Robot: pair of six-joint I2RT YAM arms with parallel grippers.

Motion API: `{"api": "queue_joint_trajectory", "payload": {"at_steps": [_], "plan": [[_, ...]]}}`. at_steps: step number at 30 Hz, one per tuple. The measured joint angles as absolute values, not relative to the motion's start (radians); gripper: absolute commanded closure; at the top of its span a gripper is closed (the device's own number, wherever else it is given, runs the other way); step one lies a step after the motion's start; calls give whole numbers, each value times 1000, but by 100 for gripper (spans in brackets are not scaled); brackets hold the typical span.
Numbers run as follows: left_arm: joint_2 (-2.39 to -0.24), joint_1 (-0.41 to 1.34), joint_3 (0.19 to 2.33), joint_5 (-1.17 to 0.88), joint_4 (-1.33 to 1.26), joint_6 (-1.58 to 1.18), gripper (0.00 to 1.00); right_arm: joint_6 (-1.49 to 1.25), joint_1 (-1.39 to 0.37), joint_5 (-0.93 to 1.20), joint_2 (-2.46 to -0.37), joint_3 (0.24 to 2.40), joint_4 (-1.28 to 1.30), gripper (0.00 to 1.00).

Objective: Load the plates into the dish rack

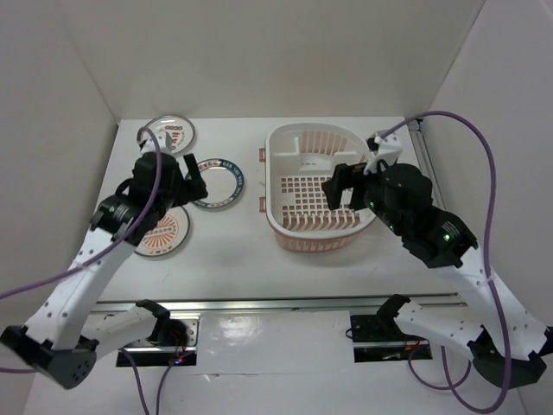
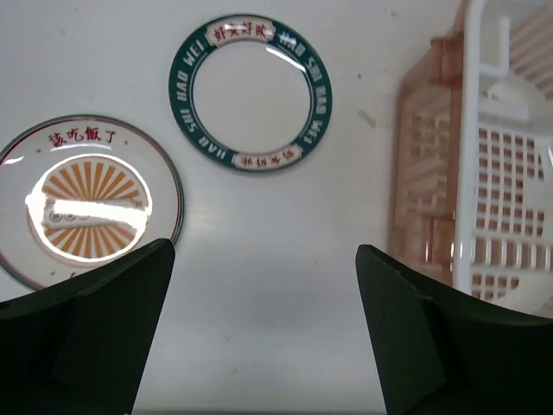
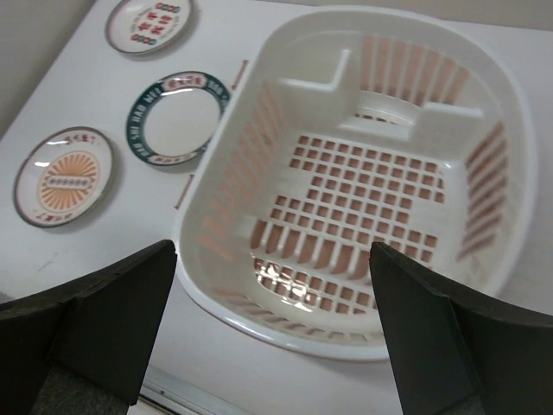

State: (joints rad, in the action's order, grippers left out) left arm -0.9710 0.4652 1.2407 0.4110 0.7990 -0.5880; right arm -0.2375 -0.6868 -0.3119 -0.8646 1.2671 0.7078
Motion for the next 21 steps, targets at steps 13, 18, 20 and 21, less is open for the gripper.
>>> {"api": "queue_joint_trajectory", "payload": {"at_steps": [13, 18, 20, 21], "plan": [[-1484, -270, 1241, -138, 251, -803, 0, -237, -687, -135, -904, 1260, 522, 0], [-1726, -342, 1274, -266, 75, -880, 3, -237, -687, -83, -900, 1234, 509, 0], [-1838, -358, 1306, -297, 32, -902, 3, -237, -687, -55, -903, 1223, 508, 0], [-1894, -364, 1326, -308, 16, -912, 3, -237, -687, -39, -904, 1217, 506, 0]]}}
